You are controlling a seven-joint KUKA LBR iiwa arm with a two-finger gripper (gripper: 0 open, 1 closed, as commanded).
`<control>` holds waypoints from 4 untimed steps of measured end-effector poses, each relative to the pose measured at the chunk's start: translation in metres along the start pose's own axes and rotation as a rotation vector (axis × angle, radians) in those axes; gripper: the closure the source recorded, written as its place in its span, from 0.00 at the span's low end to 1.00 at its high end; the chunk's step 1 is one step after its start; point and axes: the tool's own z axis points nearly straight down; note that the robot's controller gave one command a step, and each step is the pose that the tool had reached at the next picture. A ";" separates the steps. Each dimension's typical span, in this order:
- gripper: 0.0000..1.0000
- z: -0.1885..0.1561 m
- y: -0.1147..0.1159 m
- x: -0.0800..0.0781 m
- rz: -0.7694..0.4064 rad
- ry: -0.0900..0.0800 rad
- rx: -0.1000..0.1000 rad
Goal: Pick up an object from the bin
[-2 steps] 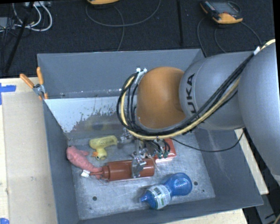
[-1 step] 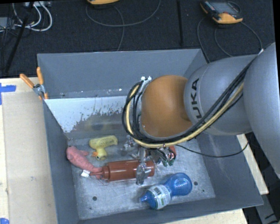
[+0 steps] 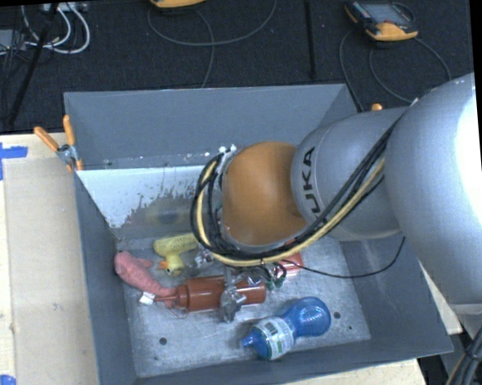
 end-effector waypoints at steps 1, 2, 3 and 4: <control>1.00 0.010 -0.015 0.014 0.148 -0.008 -0.010; 1.00 0.010 -0.015 0.014 0.148 -0.008 -0.010; 1.00 0.006 -0.015 0.016 0.147 0.000 -0.008; 1.00 -0.012 -0.016 0.019 0.147 0.009 -0.004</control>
Offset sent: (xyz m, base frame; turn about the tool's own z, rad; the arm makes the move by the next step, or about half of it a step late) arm 0.0000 0.0000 0.0000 0.0000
